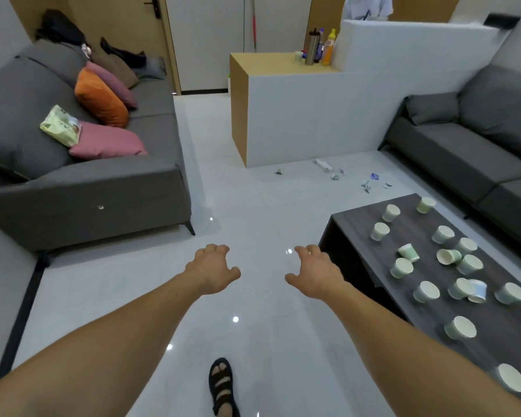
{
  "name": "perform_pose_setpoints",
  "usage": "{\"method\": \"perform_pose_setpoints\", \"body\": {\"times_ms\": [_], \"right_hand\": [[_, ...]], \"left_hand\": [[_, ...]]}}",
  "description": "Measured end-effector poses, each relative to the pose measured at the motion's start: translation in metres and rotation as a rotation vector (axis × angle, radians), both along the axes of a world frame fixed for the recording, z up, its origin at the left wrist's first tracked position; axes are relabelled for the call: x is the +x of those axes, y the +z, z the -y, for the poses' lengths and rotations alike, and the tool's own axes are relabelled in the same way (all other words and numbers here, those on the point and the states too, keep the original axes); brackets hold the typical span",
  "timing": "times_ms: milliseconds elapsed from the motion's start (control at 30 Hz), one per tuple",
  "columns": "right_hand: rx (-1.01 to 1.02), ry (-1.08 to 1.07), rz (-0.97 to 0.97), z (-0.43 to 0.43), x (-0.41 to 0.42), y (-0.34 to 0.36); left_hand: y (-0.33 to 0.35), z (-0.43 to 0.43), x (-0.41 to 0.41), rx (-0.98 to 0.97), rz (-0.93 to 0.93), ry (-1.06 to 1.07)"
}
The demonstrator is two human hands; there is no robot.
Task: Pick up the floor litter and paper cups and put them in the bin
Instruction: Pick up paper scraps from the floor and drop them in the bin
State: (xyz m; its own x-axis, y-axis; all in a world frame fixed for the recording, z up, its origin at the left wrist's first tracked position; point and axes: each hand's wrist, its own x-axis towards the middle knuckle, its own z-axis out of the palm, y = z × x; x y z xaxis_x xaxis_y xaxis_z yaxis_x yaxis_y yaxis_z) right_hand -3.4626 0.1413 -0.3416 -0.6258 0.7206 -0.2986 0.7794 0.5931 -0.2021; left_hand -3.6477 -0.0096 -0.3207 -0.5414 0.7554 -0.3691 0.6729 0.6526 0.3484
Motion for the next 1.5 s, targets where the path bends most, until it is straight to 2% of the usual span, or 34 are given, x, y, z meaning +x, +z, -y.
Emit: {"method": "perform_pose_setpoints", "body": {"times_ms": [267, 467, 833, 1300, 1500], "right_hand": [[-0.007, -0.116, -0.003, -0.136, -0.082, 0.000], [-0.046, -0.142, -0.001, -0.246, -0.132, -0.009], [-0.039, -0.087, -0.020, -0.496, -0.225, -0.003], [-0.100, -0.213, 0.084, -0.746, -0.342, -0.030], [-0.148, -0.253, 0.082, -0.843, -0.377, -0.044]], "left_hand": [[0.007, -0.169, -0.104, 0.025, 0.005, -0.112], [0.002, -0.300, -0.152, 0.003, 0.022, -0.167], [0.000, -0.530, -0.233, 0.038, 0.033, -0.093], [-0.035, -0.812, -0.368, -0.022, 0.109, -0.218], [-0.047, -0.924, -0.400, -0.087, 0.119, -0.293]]}}
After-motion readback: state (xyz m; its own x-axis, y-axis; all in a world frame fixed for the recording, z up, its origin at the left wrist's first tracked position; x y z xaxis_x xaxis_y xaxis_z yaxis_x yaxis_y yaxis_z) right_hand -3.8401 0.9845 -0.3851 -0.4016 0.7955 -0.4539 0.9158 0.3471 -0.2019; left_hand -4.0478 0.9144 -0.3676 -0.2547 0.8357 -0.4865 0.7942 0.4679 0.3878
